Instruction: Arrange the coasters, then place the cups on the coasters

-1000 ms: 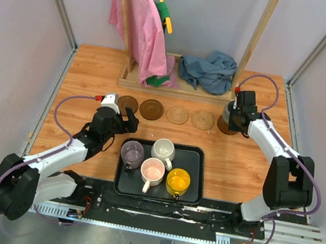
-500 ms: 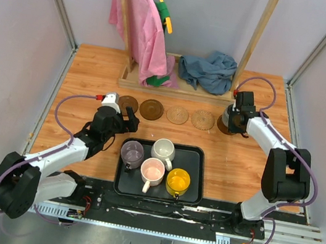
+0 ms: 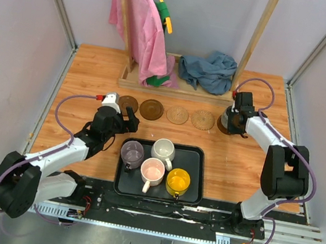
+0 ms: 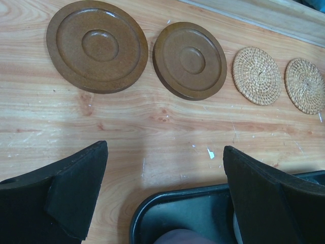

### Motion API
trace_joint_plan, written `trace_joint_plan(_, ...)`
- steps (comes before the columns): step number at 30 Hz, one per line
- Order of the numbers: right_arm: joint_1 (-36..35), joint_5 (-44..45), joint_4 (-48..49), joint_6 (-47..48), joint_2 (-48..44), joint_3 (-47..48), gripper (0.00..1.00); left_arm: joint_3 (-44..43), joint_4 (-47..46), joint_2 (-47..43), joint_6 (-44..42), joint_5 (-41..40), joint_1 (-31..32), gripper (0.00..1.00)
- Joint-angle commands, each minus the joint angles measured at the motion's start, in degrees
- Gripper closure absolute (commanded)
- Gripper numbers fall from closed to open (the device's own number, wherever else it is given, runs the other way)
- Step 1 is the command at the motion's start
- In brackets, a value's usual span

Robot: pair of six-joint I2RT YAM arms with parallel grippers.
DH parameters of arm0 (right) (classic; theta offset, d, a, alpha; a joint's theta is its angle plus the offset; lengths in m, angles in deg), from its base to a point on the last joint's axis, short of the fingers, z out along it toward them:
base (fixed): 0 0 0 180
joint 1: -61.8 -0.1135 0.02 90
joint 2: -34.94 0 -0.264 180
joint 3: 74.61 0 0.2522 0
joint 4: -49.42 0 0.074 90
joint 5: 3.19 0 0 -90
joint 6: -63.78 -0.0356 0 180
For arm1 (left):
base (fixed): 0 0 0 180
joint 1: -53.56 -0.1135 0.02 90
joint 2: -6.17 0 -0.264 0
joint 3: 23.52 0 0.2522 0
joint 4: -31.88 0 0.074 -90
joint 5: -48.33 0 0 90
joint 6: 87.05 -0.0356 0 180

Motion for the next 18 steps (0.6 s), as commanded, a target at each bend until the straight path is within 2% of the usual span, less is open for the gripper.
trace_joint_plan(1, 2.05, -0.05, 4.16, -0.9, -0.23, 2.26, 0.99, -1.37, -0.9, 0.41, -0.89, -0.25, 0.41, 0.0)
trace_joint_plan(18, 3.18, -2.05, 5.63, -2.84, 0.69, 0.61, 0.95, -1.11, -0.89, 0.13, -1.07, -0.25, 0.39, 0.0)
